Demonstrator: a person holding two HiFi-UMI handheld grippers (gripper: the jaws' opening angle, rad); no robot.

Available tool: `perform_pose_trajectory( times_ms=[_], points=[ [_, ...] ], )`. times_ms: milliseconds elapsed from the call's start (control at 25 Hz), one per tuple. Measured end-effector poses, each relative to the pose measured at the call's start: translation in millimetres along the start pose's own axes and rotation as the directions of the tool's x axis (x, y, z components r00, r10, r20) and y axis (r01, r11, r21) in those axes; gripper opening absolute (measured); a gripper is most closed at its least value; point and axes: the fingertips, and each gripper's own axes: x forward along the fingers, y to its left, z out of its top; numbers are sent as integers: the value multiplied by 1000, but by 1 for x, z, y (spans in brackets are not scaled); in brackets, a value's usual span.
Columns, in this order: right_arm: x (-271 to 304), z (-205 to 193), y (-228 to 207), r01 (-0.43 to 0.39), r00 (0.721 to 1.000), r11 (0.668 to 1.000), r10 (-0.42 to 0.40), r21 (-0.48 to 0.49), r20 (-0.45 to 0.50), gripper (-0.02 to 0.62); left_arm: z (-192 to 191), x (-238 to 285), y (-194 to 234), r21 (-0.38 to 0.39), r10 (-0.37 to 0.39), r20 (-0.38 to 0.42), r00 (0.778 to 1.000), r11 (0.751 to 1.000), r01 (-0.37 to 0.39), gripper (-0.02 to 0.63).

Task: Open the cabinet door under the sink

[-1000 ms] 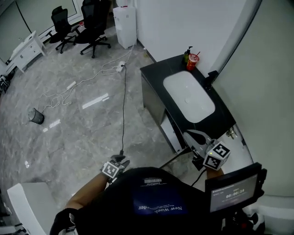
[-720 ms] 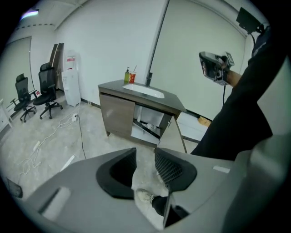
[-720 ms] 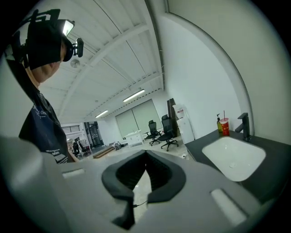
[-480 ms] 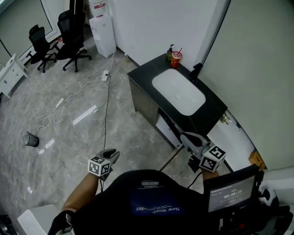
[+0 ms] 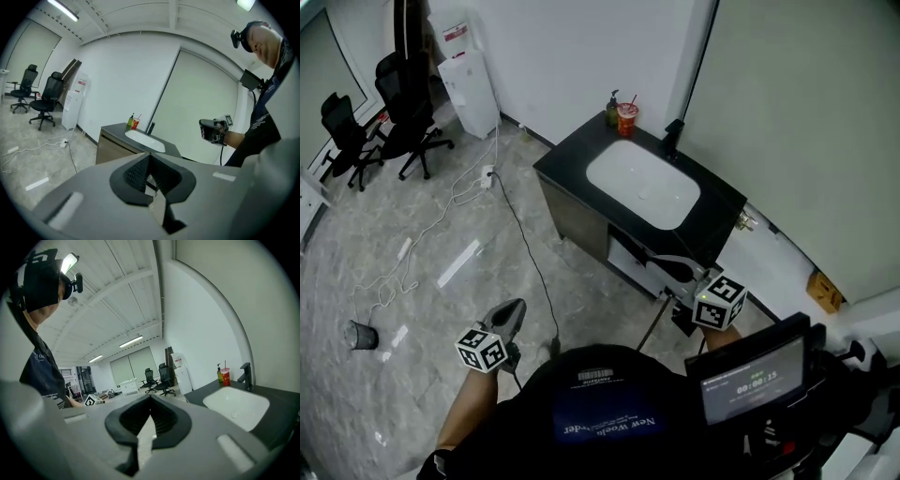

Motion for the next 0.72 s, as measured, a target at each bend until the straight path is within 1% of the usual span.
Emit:
perform_pose_trajectory(
  times_ms=[80,160,360,520,600,720],
  points=[
    [22,4,4,36,999,999,-36,-8,7,-2,10,-2,16,16,-57,-6,998,998,58,0],
    [45,11,12,75,997,997,-74,-10,24,-2,21,-8,34,41,-111,-32,993,993,112,0],
    [96,19,32,164,984,986,-164,12,64,-2,65,-20,75,130,-234,-76,969,962,242,0],
    [122,13,52,199,978,980,-200,15,53,-2,90,-28,95,167,-303,-78,950,935,312,0],
    [128,15,53,225,973,974,-226,20,57,-2,103,-25,103,180,-332,-75,940,923,340,-1],
    [128,17,47,265,962,964,-266,33,60,-2,119,-12,111,176,-357,-69,931,915,364,0]
  ],
)
